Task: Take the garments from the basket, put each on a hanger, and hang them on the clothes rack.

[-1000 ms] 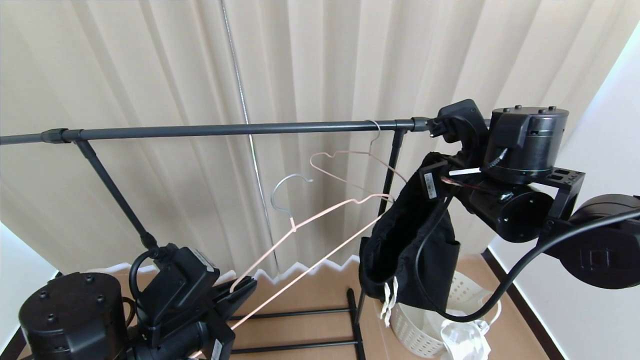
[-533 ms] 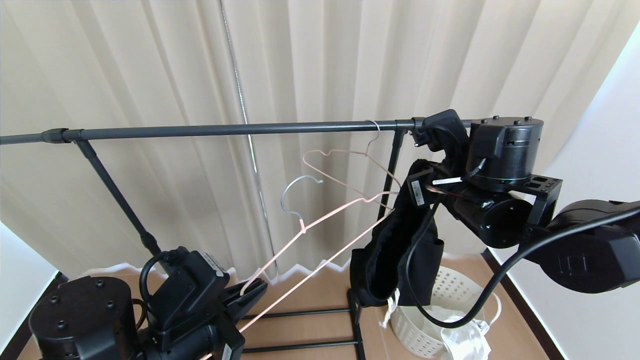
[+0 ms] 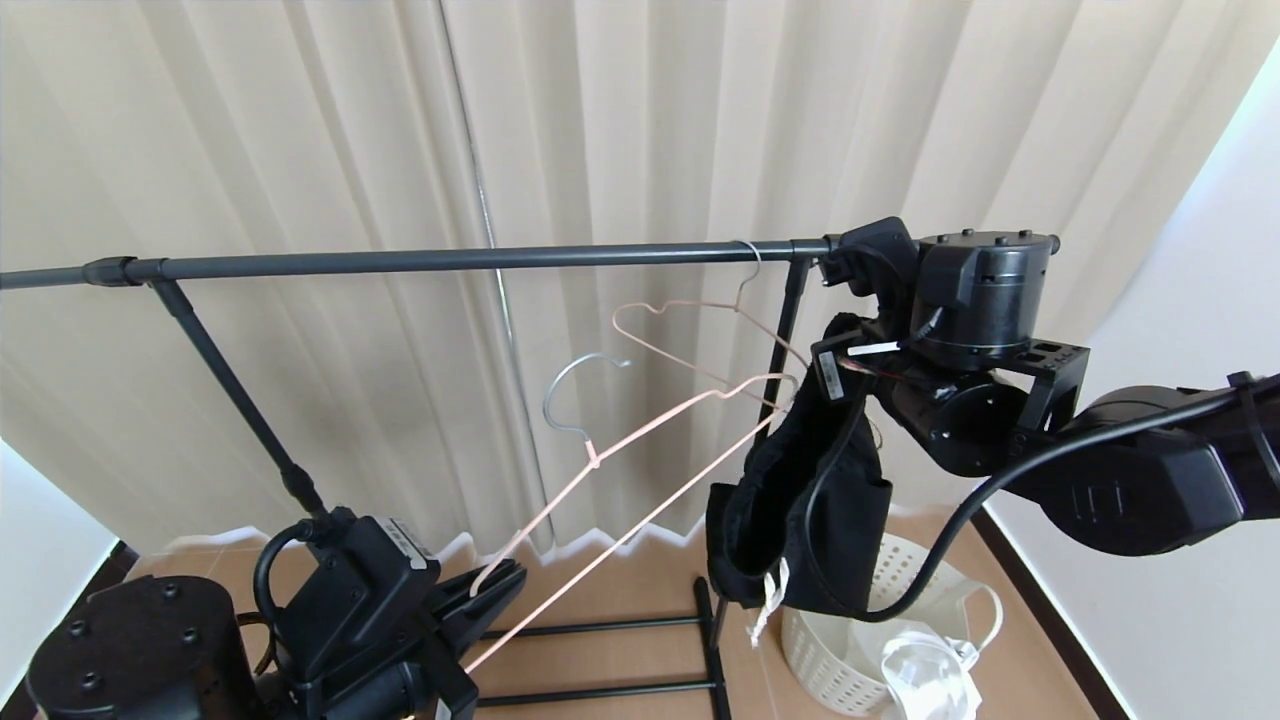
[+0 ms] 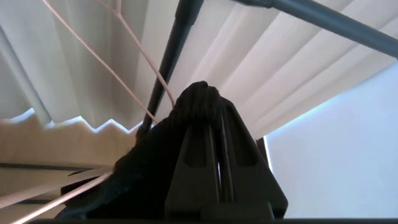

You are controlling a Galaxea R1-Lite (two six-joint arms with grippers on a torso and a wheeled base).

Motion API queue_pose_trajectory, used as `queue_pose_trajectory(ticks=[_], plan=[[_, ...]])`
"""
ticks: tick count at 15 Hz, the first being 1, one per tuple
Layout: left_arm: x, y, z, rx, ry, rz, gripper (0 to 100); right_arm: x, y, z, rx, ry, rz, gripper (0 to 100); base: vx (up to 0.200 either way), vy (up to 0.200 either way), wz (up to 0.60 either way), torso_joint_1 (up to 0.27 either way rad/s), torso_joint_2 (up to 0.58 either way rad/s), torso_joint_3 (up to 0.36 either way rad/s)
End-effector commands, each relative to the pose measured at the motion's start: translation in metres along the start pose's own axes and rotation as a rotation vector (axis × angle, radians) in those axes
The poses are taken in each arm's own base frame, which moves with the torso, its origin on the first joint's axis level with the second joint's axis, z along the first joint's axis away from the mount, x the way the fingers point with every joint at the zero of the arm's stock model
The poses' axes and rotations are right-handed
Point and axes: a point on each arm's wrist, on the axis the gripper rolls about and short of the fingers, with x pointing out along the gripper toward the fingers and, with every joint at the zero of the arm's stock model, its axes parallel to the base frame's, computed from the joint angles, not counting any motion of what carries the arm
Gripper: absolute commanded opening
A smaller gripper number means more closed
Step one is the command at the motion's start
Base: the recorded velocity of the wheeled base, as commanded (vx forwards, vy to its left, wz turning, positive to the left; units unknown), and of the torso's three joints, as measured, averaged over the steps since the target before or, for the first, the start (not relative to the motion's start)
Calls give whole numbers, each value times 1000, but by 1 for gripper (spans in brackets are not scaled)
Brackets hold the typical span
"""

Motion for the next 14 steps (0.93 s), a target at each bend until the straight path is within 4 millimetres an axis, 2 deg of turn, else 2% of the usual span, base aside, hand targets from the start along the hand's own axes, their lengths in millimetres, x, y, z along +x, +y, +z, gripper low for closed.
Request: queue_pose_trajectory(ticks=[1, 4, 6, 10, 14], plan=[[0, -1, -1, 0, 6, -3, 0, 10, -2, -2, 0, 11, -20, 0, 0, 0, 0, 0, 0, 0], [3, -1, -2, 1, 10, -2, 0, 8, -2, -1, 4, 7, -18, 0, 0, 0, 0, 0, 0, 0], [5, -1, -2, -1, 14, -1, 0, 1, 4, 2, 2, -6, 7, 0, 0, 0, 0, 0, 0, 0], [9, -1, -1, -9, 14, 0, 0, -28, 22, 15, 8, -57, 91, 0, 0, 0, 0, 0, 0, 0], [10, 0, 2, -11, 0, 10, 0, -44, 33, 7, -14, -50, 144, 0, 0, 0, 0, 0, 0, 0]])
